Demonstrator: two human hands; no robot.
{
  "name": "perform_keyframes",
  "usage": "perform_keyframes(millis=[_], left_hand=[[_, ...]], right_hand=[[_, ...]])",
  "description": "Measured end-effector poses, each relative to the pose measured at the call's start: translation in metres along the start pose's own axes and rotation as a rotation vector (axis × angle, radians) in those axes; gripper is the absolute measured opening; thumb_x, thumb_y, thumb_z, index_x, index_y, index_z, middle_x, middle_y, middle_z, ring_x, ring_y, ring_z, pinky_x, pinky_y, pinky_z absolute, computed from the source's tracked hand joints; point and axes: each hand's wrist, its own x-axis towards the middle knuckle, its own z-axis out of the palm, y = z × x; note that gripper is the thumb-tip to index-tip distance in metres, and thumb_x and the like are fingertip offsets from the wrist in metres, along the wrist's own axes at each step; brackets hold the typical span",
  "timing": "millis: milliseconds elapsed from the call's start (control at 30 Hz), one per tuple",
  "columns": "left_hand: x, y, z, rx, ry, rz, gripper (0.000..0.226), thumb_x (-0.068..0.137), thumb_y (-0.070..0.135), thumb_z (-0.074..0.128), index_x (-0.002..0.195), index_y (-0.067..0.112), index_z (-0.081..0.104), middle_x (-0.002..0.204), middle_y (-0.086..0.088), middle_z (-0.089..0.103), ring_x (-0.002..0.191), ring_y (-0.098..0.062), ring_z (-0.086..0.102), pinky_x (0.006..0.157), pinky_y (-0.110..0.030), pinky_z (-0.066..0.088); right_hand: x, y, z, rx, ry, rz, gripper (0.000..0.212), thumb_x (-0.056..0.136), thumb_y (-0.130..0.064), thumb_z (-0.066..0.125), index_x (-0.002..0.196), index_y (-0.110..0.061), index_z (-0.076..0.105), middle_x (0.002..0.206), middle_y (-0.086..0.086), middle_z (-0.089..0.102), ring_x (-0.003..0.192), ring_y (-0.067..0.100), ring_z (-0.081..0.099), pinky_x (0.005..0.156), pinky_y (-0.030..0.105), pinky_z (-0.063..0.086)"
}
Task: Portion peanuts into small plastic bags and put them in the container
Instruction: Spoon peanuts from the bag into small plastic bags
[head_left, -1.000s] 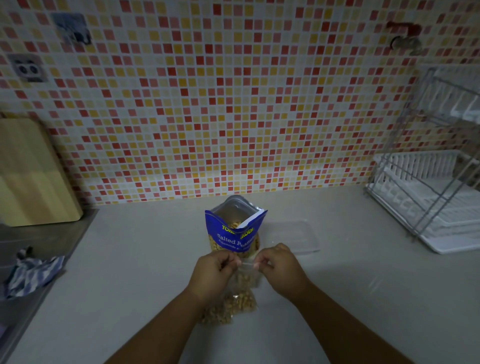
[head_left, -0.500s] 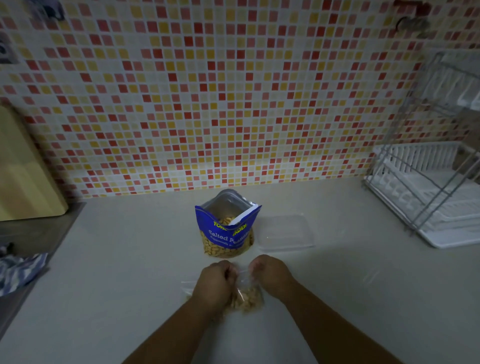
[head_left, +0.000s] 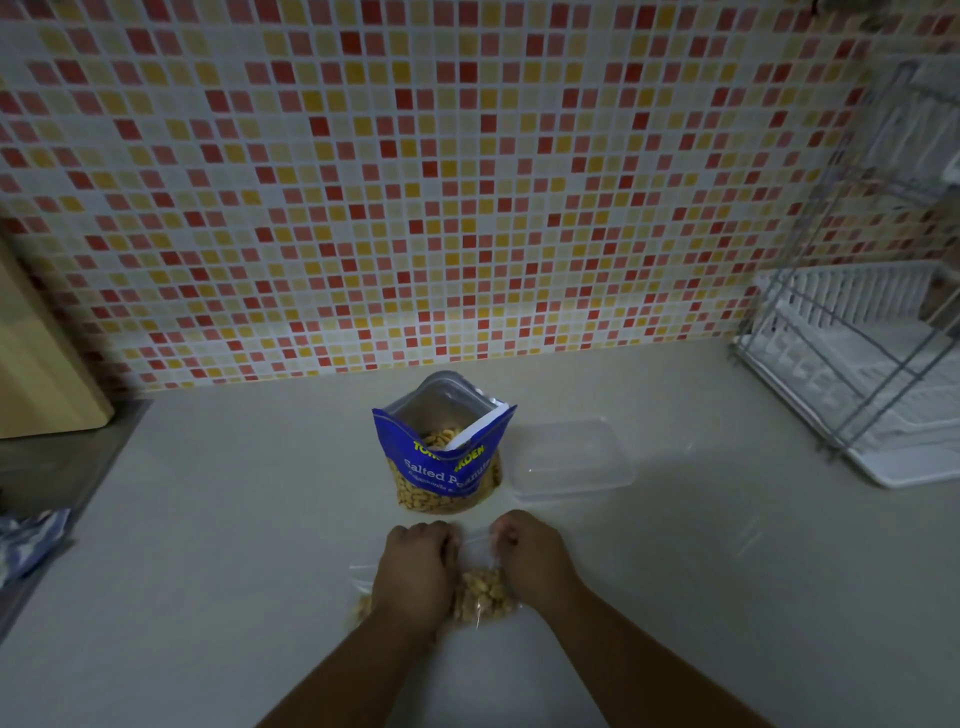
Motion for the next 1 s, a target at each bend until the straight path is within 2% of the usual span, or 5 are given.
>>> perform_keyframes(millis=[233,367,667,867,1000], left_hand=[[-0.001,-0.001,0.004,-0.034,0.04,-0.014,0.019,0.092,0.028,0.047,0.096,0.022,0.065,0.092,-0.006,0.07,0.087,-0.027,0.057,0.079,-0.036,0.044],[0.0,0.001,0.002,-0.067,0.065,-0.008,0.016,0.09,0.027,0.05,0.096,0.023,0.065,0.09,-0.004,0.071,0.084,-0.026,0.057,0.077,-0.035,0.043],[-0.001,0.005,-0.003,-0.028,0.063,0.026,0.023,0.081,0.03,0.048,0.094,0.023,0.066,0.088,-0.001,0.07,0.081,-0.024,0.059,0.073,-0.033,0.045],[-0.004,0.052,-0.017,-0.262,0.068,0.173,0.054,0.071,0.046,0.051,0.116,0.017,0.06,0.111,-0.001,0.063,0.105,-0.016,0.053,0.092,-0.02,0.036],[0.019,0.081,-0.009,-0.375,-0.159,0.049,0.066,0.068,0.052,0.07,0.123,0.025,0.045,0.119,0.013,0.051,0.112,-0.007,0.049,0.097,-0.027,0.043]], right_hand=[[-0.001,0.0,-0.001,-0.08,0.0,-0.026,0.014,0.087,-0.01,0.051,0.088,-0.021,0.059,0.097,0.011,0.071,0.096,0.026,0.065,0.086,0.029,0.049],[-0.002,-0.001,-0.003,-0.115,-0.005,-0.021,0.029,0.09,-0.016,0.048,0.117,-0.013,0.059,0.112,0.007,0.068,0.106,0.021,0.063,0.093,0.024,0.045],[-0.006,-0.003,-0.008,-0.112,-0.026,-0.04,0.038,0.09,-0.015,0.05,0.127,-0.016,0.053,0.117,0.008,0.065,0.108,0.018,0.061,0.094,0.021,0.042],[0.007,-0.015,-0.053,-0.2,0.472,-0.372,0.044,0.065,-0.025,0.048,0.105,-0.011,0.062,0.102,0.007,0.064,0.096,0.029,0.059,0.088,0.021,0.035],[0.045,-0.02,-0.106,-0.478,0.142,-0.297,0.085,0.065,-0.033,0.067,0.141,-0.019,0.032,0.146,0.006,0.035,0.134,0.028,0.031,0.111,0.034,0.026]])
